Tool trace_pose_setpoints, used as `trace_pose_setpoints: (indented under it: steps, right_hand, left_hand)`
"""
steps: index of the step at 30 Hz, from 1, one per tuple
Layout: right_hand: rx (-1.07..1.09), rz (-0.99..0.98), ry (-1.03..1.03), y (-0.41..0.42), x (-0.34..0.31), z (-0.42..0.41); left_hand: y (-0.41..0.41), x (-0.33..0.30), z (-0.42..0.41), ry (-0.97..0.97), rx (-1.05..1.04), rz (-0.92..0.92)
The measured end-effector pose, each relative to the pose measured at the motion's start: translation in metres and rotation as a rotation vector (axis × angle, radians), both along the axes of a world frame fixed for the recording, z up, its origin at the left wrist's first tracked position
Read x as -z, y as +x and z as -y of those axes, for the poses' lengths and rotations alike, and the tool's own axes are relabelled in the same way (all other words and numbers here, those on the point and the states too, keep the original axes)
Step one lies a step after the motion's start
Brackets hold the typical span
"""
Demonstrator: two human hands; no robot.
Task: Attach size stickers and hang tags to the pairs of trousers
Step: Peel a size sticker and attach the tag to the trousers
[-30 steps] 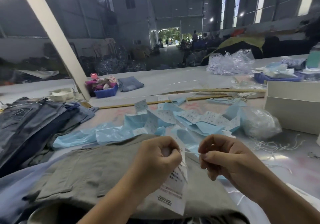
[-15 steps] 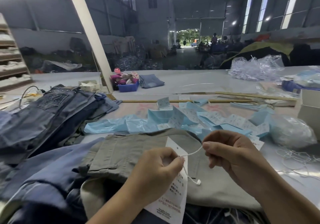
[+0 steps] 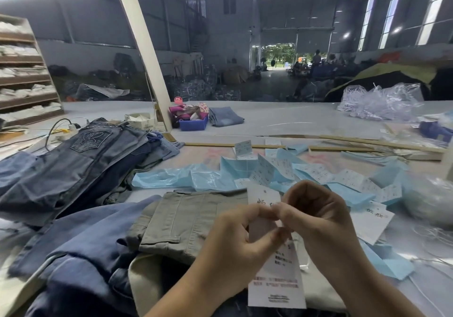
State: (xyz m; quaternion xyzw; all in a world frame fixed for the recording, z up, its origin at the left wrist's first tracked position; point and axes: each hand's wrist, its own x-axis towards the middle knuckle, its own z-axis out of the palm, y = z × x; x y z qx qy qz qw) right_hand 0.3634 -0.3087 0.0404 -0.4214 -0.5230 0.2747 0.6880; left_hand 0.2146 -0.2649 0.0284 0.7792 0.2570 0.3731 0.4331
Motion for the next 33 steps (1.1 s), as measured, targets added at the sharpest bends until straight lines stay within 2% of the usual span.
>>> trace_pose_setpoints:
  steps: [3,9,12,15,18,23,28,33]
  right_hand:
    - [0.06,0.027,-0.012,-0.002,0.006,0.001]
    - [0.195,0.156,-0.027,-0.003,0.012,0.008]
    - [0.131,0.143,-0.008,0.001,0.012,0.015]
    - [0.06,0.141,-0.034,0.005,0.011,0.02]
    - [0.062,0.161,-0.039,0.007,0.011,0.021]
    - [0.153,0.183,-0.037,0.01,0.012,0.024]
    - [0.263,0.28,-0.122,0.018,0.016,0.029]
    - [0.365,0.326,-0.232,0.022,0.018,0.031]
  left_hand:
    - [0.007,0.004,0.002,0.056,-0.042,0.041]
    - [0.015,0.012,0.006,0.017,-0.062,0.052]
    - [0.011,0.009,0.002,0.025,-0.133,0.039]
    - [0.009,0.005,-0.001,0.107,-0.172,-0.051]
    - [0.015,0.001,0.003,0.129,-0.121,-0.038]
    - [0.024,0.001,0.007,0.104,-0.093,-0.014]
    - [0.033,0.006,0.011,0.139,-0.166,-0.058]
    - [0.042,0.007,0.017,0.276,-0.321,-0.134]
